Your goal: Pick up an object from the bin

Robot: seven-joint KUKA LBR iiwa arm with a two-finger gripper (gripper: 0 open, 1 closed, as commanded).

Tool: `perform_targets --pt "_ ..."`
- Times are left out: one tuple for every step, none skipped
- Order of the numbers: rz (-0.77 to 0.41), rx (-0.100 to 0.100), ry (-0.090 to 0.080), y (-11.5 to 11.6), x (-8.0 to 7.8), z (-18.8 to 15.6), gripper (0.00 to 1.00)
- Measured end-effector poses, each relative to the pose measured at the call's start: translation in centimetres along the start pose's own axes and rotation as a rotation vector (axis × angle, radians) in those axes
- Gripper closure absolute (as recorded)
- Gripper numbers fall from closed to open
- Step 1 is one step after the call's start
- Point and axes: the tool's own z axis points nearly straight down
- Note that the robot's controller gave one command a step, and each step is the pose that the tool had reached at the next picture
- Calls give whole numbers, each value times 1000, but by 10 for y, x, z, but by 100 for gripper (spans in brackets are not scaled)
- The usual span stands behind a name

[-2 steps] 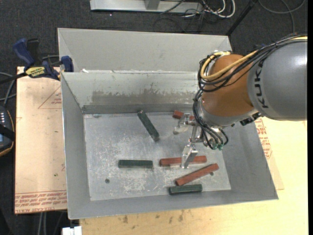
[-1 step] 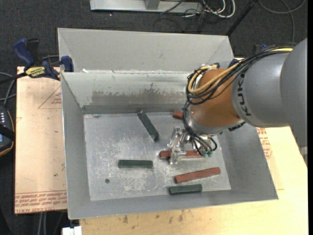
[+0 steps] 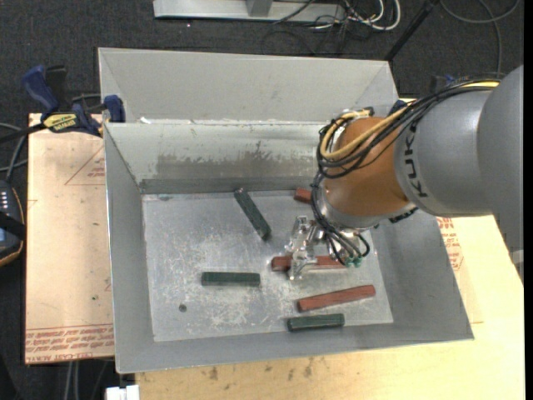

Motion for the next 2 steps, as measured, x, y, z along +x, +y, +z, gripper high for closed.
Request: perform_targets --pt "-37 0 17 -15 -7 -122 100" --pt "-37 0 17 -15 -7 -122 100"
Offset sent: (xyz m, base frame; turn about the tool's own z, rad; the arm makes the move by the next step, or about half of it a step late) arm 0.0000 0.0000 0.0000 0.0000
